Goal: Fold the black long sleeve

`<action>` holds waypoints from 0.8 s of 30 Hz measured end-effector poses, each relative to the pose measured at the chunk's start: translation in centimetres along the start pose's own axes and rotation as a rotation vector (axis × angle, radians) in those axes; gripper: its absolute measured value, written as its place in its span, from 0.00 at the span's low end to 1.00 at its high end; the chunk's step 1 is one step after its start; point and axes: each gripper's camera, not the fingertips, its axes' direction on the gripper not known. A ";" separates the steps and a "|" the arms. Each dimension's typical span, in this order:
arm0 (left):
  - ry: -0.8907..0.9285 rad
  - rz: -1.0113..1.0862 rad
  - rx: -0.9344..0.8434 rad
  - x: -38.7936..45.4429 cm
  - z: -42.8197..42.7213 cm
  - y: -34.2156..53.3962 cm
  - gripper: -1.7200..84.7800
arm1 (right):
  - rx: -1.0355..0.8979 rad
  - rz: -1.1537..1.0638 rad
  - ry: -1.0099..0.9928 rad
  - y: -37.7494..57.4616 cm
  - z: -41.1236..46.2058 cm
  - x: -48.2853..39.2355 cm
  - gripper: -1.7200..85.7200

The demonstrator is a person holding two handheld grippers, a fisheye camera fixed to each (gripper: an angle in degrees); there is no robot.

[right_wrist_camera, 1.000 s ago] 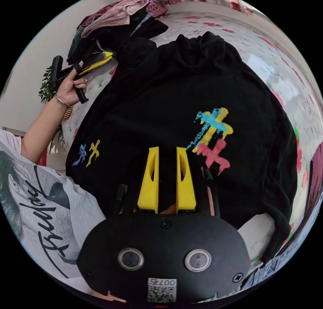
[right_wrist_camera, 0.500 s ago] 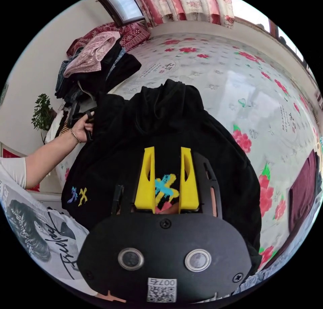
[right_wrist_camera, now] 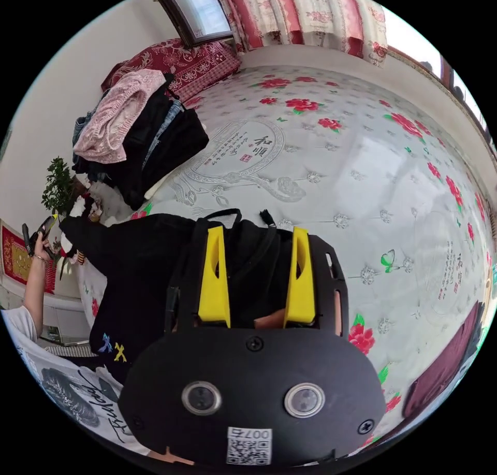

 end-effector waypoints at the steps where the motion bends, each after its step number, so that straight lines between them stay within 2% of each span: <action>1: -0.005 0.028 0.008 0.8 -0.4 1.0 0.01 | -0.075 0.015 -0.005 0.0 2.2 -0.1 0.14; 3: 0.009 0.081 -0.023 2.6 -0.2 3.1 0.01 | -0.166 0.011 0.033 1.3 4.9 -0.9 0.13; 5: 0.073 0.159 -0.084 5.1 0.6 5.7 0.01 | -0.092 -0.031 0.117 3.9 3.8 -2.7 0.11; 7: 0.174 0.296 -0.197 9.2 2.2 9.6 0.01 | 0.027 -0.141 0.116 9.3 0.2 -6.3 0.10; 9: 0.252 0.426 -0.281 13.0 3.4 12.7 0.01 | 0.068 -0.248 0.125 14.9 -2.2 -9.7 0.09; 14: 0.498 0.678 -0.418 21.8 4.9 19.6 0.02 | -0.159 -0.396 0.030 30.3 -1.8 -16.6 0.09; 15: 0.575 0.698 -0.456 23.5 5.2 20.5 0.03 | -0.214 -0.372 0.029 32.9 -1.6 -17.3 0.09; 17: 0.677 0.730 -0.502 25.9 5.3 21.3 0.05 | -0.200 -0.316 0.010 35.0 -2.9 -17.5 0.10; 21: 0.812 0.873 -0.524 31.1 4.8 21.9 0.09 | 0.010 -0.149 -0.107 34.0 -9.1 -13.8 0.12; 24: 0.825 0.938 -0.578 34.8 6.6 22.3 0.12 | 0.125 -0.038 -0.093 30.8 -10.4 -9.3 0.13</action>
